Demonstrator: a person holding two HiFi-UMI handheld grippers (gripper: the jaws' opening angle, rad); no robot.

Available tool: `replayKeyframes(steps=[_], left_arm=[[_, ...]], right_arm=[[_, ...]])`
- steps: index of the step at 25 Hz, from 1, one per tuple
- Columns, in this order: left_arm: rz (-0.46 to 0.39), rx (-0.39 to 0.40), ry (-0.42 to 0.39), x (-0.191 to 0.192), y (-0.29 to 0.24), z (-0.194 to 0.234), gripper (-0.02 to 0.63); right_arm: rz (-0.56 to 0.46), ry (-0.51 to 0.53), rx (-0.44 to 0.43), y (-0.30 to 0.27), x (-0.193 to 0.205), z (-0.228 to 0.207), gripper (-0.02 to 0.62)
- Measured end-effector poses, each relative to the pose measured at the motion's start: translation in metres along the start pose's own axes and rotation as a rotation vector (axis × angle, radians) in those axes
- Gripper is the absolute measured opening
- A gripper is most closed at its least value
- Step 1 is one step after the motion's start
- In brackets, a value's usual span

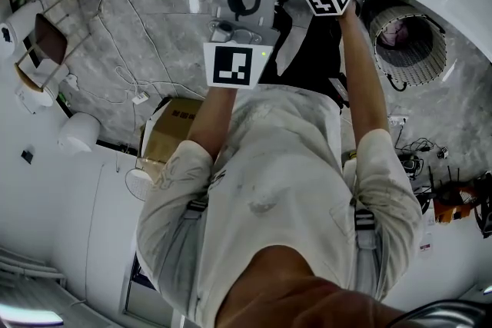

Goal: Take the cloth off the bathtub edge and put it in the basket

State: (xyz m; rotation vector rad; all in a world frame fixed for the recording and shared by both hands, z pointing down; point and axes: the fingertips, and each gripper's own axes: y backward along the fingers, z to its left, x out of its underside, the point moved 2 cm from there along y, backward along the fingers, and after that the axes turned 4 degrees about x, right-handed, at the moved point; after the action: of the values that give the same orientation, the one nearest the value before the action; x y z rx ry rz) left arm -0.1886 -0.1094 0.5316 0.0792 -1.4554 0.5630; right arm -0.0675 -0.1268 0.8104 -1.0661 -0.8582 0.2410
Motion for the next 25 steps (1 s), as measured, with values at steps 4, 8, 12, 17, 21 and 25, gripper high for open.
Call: replayKeyframes(steps=[4,8,12,17,21,25], left_arm=[[0.002,0.004,0.003,0.001,0.001,-0.002,0.0],[0.006,0.002,0.005,0.002,0.001,-0.002,0.0],[0.008,0.003,0.001,0.002,0.001,-0.002,0.0],[-0.002,0.004,0.001,-0.003,0.002,-0.003,0.0],[-0.02,0.01,-0.007,-0.013,0.005,-0.006,0.0],[-0.03,0.005,-0.011,-0.018,0.01,-0.004,0.0]], right_arm=[[0.05,0.061,0.006,-0.015,0.003,0.001,0.588],[0.122,0.16,0.046,-0.024,0.009,0.001,0.535],[0.12,0.257,0.078,-0.019,0.011,-0.001,0.439],[0.12,0.336,0.093,-0.01,0.01,0.0,0.337],[0.136,0.36,0.082,-0.004,0.01,-0.001,0.3],[0.128,0.365,0.091,0.006,0.007,0.001,0.254]])
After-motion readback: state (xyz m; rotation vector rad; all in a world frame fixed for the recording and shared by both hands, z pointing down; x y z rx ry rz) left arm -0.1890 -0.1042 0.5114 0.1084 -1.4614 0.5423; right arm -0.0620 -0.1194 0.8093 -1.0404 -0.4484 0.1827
